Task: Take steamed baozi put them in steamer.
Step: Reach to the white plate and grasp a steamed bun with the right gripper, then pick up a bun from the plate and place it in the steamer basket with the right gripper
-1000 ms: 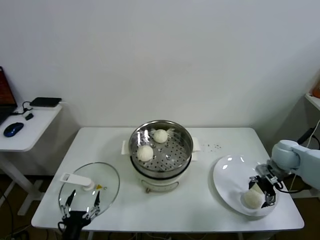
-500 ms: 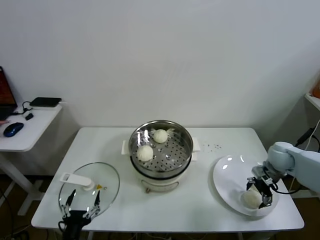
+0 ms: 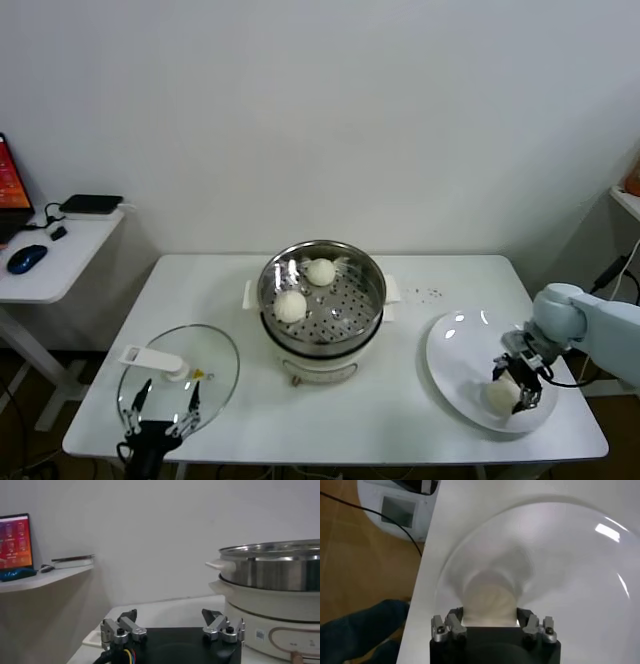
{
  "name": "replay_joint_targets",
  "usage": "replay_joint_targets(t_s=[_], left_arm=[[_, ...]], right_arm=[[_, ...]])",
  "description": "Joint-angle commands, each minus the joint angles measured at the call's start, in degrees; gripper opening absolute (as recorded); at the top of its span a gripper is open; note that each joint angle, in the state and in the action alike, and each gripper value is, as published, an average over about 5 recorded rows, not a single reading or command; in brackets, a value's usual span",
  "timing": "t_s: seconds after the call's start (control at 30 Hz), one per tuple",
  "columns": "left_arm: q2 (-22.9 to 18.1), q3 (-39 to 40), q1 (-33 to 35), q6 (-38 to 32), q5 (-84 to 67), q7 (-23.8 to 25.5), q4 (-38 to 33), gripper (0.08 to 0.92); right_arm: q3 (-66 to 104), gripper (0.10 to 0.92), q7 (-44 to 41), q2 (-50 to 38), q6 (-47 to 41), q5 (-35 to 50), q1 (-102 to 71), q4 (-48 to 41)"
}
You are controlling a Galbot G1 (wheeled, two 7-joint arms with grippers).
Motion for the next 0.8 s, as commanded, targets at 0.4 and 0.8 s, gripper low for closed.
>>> replay_joint_targets(t_s=[0.4, 0.8], left_arm=[[0.34, -0.63, -0.07, 0.79, 0.13, 0.10, -0.35, 0.823], [0.17, -0.69, 0.12, 1.19, 0.62, 0.10, -0.50, 0.823]], right_arm=[[-6.41, 0.702, -3.92, 5.30, 17.26, -5.27, 31.11, 10.78], [-4.06, 0.697, -3.50, 18.67, 29.36, -13.58, 40.62, 15.62]])
